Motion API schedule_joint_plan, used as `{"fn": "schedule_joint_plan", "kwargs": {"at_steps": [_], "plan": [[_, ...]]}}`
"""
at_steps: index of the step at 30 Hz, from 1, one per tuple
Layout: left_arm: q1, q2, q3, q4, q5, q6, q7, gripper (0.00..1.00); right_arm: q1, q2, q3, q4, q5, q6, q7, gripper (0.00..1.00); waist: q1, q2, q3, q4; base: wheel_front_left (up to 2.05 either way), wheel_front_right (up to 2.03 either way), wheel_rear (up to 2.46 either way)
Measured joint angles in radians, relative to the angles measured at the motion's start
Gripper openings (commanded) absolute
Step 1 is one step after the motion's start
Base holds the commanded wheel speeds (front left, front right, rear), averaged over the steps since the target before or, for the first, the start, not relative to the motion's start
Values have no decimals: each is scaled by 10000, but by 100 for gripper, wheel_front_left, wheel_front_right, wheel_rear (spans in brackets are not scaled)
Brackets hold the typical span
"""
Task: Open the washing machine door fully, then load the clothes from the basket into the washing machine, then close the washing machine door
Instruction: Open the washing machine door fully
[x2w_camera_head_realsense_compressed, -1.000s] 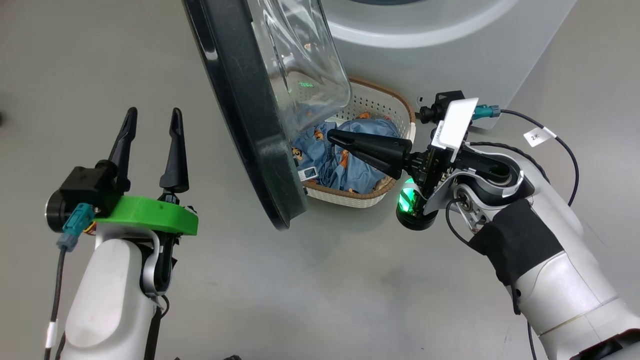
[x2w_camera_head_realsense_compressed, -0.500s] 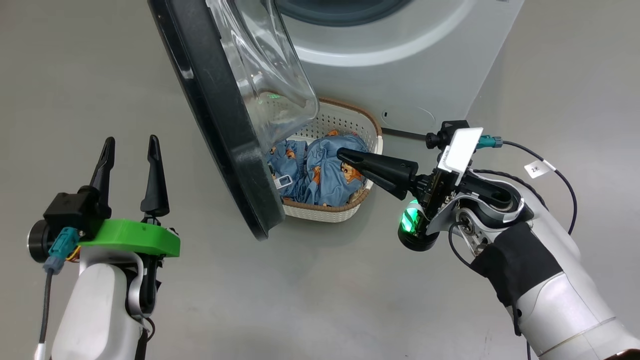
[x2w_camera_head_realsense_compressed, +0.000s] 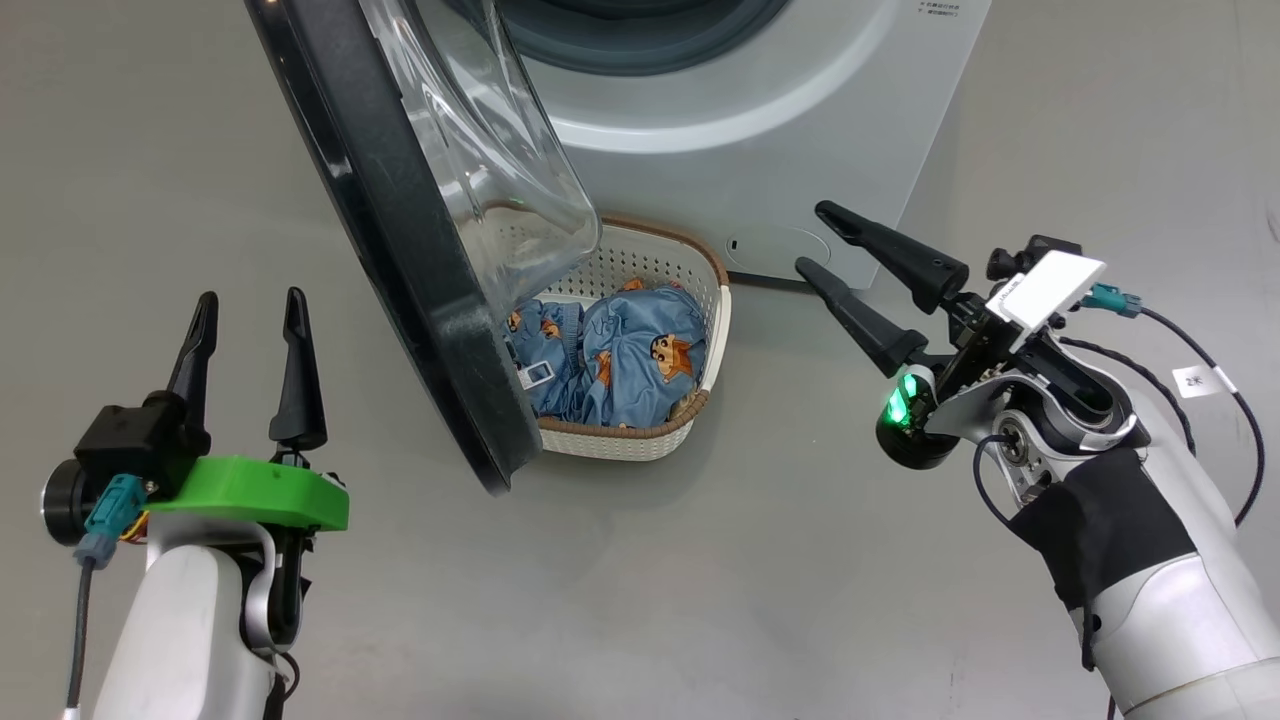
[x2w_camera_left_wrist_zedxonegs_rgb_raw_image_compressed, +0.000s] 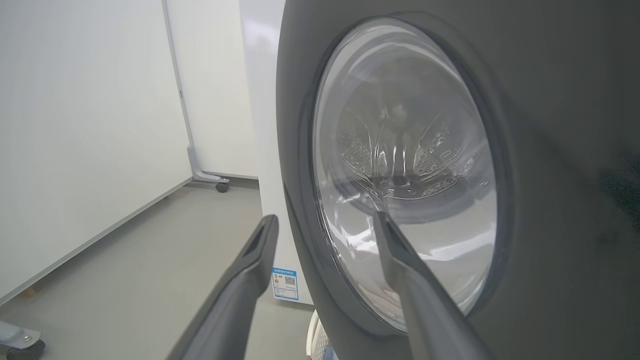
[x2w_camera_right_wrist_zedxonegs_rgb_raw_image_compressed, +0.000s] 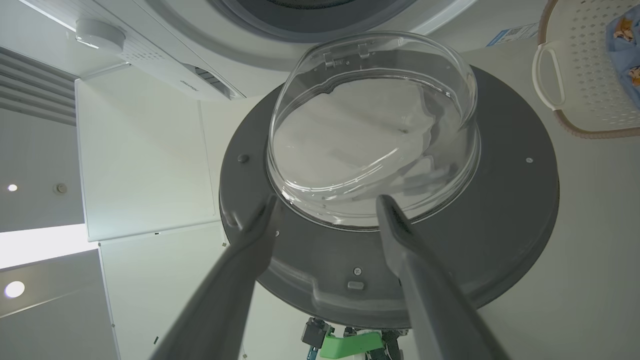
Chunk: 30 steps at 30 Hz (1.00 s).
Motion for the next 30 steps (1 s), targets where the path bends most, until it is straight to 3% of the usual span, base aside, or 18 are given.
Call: {"fn": "schedule_joint_plan", "kwargs": {"at_steps": [4, 12, 19, 30], "plan": [[111, 35, 176, -61, 19, 0, 0, 100, 109, -230, -433, -38, -686, 102, -932, 100, 0, 0, -34, -120, 0, 0, 0], [227, 33, 280, -82, 19, 0, 0, 100, 87, -1233, -991, -809, -3427, 151, -3258, 100, 0, 0, -58, -379, 0, 0, 0], [251, 36, 288, -100, 19, 0, 0, 100, 97, -1743, -575, -1507, -6013, 151, -5124, 100, 0, 0, -82, -611, 0, 0, 0], [250, 31, 173, -100, 19, 0, 0, 100, 462, -2349, -113, -1383, -8454, 151, -7591, 100, 0, 0, -98, -710, 0, 0, 0]]}}
